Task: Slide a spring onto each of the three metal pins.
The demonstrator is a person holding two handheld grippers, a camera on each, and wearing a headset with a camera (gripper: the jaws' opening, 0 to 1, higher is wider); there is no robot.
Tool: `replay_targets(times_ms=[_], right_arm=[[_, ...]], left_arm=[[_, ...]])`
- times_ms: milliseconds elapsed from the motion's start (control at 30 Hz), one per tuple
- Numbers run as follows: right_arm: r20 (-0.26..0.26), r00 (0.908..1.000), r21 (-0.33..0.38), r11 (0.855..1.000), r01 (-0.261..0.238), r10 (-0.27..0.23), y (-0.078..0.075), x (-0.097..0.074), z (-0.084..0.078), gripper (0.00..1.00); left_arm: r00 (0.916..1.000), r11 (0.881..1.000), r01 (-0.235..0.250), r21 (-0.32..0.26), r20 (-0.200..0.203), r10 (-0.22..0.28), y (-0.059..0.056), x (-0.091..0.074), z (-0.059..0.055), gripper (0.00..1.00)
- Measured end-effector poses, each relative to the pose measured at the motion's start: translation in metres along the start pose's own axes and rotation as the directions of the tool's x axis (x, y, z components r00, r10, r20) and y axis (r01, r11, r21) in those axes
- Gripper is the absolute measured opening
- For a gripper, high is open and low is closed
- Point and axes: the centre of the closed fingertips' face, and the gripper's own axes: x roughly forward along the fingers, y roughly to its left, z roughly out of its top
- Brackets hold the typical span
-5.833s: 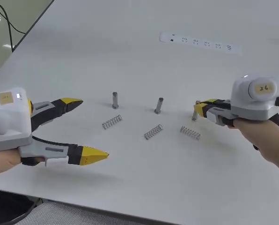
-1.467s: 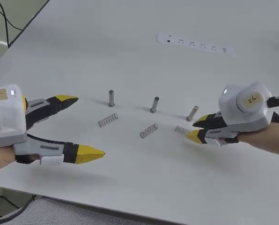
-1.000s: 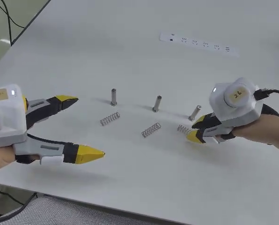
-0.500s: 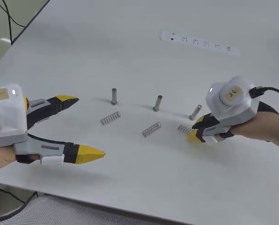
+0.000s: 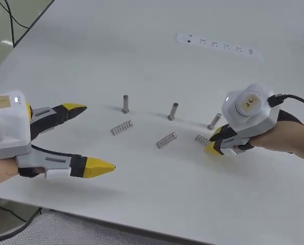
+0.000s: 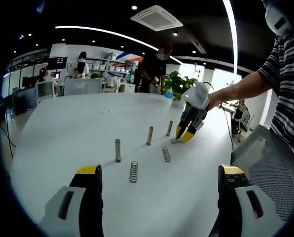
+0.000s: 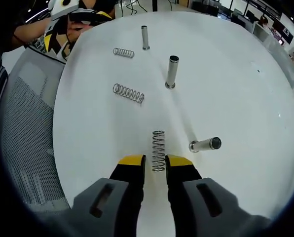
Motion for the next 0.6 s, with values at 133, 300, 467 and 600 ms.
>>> replay_targets(times_ms=[133,300,467,600], right_arm=[[-0.007,1.0,-0.005,1.0,-0.001,0.001,-0.0008,0.001,-0.0017,0.16],[-0.017,0.9998,-0.017,1.0,-0.001,0.001,-0.0018,0.0022,-0.0041,0.13],[-0.008,1.0,-0.03,1.0,0.001,-0.001,-0.0014,0.0018,-0.0035,0.13],[-0.007,0.9999,-0.028,1.0,0.011,-0.011,-0.0006,0.0009,-0.0033,0.13]], left_arm=[[1.0,1.0,0.0,0.001,-0.003,0.0,0.001,-0.0004,-0.0013,0.97],[1.0,1.0,-0.002,0.001,-0.002,0.002,0.0025,-0.0005,-0.0015,0.97],[1.0,1.0,-0.001,0.0,-0.001,0.001,0.0022,0.0,-0.0014,0.97],[1.0,1.0,0.004,0.004,-0.003,-0.004,-0.0008,0.0006,-0.0002,0.97]])
